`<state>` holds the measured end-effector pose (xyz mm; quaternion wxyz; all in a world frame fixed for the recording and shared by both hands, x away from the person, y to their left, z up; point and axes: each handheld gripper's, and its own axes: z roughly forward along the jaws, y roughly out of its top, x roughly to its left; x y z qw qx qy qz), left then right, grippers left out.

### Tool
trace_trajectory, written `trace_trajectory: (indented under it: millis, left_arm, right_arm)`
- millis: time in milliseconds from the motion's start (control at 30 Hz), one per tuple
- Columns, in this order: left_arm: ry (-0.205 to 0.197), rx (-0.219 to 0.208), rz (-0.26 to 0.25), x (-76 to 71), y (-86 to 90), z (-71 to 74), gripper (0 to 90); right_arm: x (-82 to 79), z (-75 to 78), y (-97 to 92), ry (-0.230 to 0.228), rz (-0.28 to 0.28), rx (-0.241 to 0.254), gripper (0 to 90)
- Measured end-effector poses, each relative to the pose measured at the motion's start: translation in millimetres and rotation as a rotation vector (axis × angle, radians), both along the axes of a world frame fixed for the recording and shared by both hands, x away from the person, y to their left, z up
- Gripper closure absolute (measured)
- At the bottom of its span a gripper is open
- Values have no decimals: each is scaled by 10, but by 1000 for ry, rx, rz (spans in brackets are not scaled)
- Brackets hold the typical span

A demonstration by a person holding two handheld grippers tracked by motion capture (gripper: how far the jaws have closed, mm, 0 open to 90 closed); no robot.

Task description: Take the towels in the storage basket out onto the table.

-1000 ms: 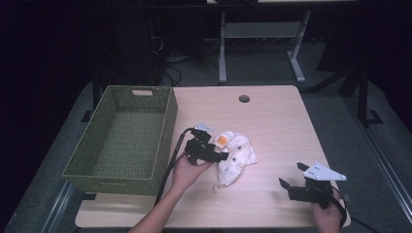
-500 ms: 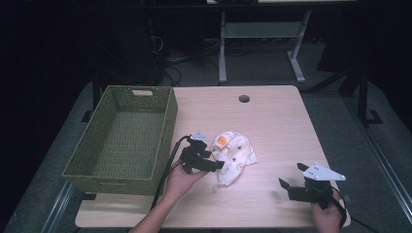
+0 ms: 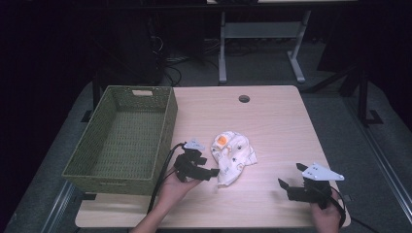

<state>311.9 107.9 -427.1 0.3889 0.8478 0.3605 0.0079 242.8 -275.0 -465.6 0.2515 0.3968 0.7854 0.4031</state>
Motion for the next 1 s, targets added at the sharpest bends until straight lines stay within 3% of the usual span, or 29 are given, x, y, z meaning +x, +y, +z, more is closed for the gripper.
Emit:
trace_trajectory:
  millis: [367,767,1000]
  left_arm:
    - [4,8,-13,-151,114,-23,298]
    - [47,-1,-22,-285,244,-163,298]
    - [24,5,-41,-332,180,-158,297]
  right_arm:
    - [-5,0,15,8,-3,2,137]
    - [-9,-4,41,5,9,-8,137]
    - [11,-15,49,11,7,-7,137]
